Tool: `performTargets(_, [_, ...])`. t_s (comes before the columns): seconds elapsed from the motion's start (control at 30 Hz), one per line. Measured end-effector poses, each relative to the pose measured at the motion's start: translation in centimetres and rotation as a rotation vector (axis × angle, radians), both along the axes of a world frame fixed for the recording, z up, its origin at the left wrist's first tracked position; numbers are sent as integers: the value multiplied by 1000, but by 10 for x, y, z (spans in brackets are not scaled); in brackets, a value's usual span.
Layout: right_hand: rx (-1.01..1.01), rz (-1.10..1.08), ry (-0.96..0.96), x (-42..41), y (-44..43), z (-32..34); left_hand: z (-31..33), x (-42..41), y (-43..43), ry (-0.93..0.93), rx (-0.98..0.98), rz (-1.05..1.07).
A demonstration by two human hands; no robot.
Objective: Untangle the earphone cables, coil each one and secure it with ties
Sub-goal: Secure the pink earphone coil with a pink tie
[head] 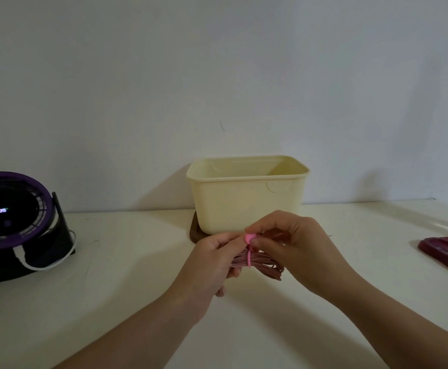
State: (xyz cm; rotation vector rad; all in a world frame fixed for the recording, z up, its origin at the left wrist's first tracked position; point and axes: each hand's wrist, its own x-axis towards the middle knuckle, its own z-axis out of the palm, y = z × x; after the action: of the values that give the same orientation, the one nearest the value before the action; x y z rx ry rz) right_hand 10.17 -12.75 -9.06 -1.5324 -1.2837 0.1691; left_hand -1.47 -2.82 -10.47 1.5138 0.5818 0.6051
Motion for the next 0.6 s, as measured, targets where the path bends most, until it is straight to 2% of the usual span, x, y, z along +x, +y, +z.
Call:
performTargets(0.13, [-18, -13, 187, 1, -1, 2, 1, 0, -5, -38, 33, 45])
performTargets(0.27, [-17, 12, 287, 2, -1, 6, 3, -1, -5, -40, 110, 66])
performTargets(0.43, [3, 36, 287, 2, -2, 6, 4, -2, -3, -42, 134, 55])
performTargets(0.6, [-26, -53, 239, 5, 0, 2, 4, 0, -6, -105, 125, 40])
